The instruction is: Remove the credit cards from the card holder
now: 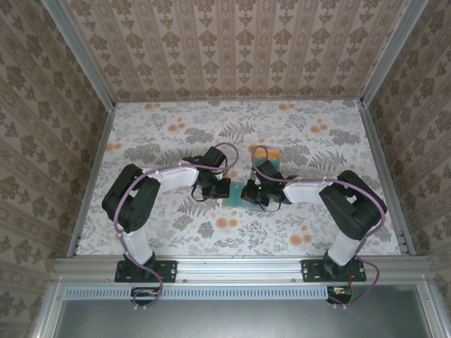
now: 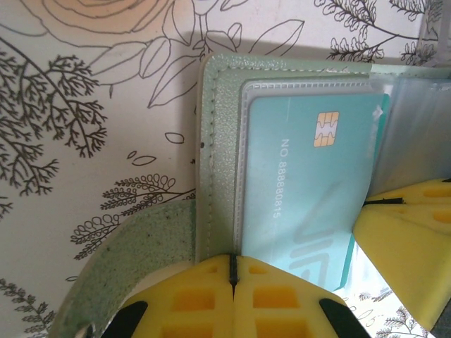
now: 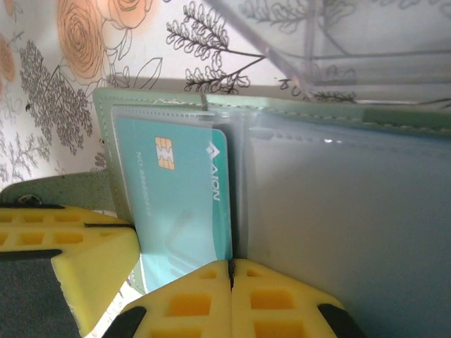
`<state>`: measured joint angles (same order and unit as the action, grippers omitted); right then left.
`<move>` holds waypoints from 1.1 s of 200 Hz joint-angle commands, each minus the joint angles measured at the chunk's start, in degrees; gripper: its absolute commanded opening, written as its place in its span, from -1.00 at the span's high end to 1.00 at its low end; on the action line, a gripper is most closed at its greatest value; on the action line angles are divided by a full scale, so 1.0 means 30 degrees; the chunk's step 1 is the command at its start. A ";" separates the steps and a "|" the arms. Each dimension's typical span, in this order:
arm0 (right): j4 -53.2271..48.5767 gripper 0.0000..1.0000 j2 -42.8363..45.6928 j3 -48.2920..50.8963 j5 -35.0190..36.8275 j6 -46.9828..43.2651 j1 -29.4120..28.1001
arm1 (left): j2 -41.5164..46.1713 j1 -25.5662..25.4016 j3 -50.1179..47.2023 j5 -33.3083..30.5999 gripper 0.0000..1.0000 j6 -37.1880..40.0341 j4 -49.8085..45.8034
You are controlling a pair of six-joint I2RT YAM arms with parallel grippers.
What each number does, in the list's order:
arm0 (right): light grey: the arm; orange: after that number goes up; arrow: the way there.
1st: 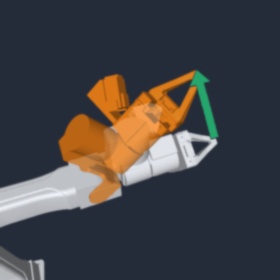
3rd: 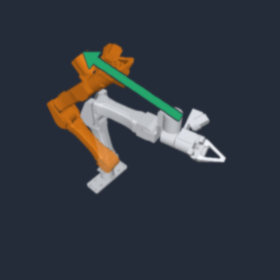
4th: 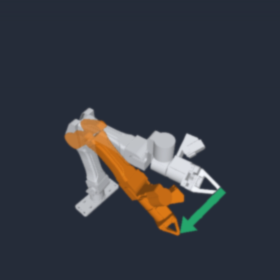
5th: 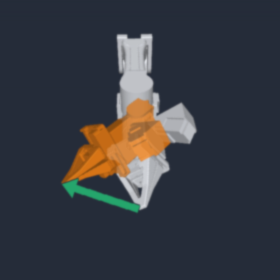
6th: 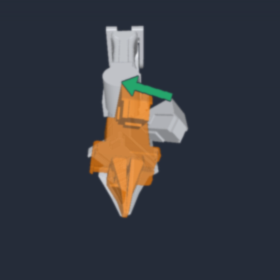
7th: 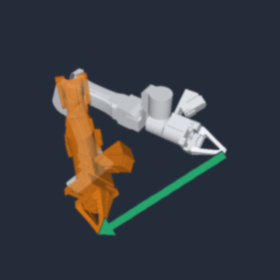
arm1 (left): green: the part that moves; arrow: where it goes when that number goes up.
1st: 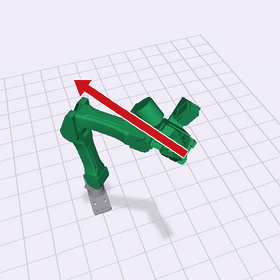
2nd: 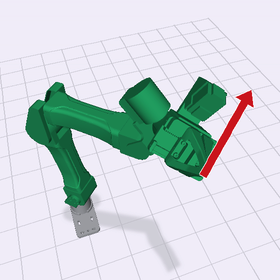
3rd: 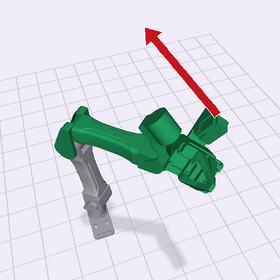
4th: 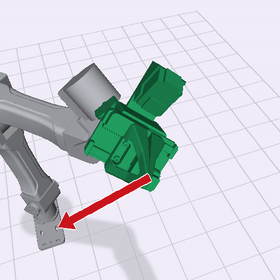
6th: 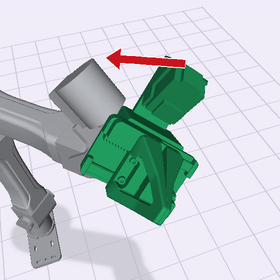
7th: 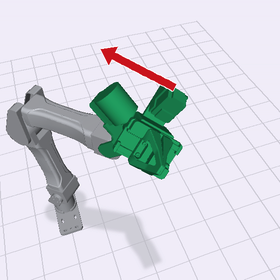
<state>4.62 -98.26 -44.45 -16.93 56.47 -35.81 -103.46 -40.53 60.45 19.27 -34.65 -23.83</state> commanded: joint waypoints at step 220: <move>-0.0186 0.55 0.0407 0.0856 -0.0011 -0.0400 0.0600 | -0.0661 0.0238 -0.0317 0.0726 1.00 -0.0188 0.0134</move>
<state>4.78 -94.91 -41.52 -16.82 55.51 -34.00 -103.50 -39.66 59.88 21.17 -34.94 -22.90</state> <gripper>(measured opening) 0.252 0.046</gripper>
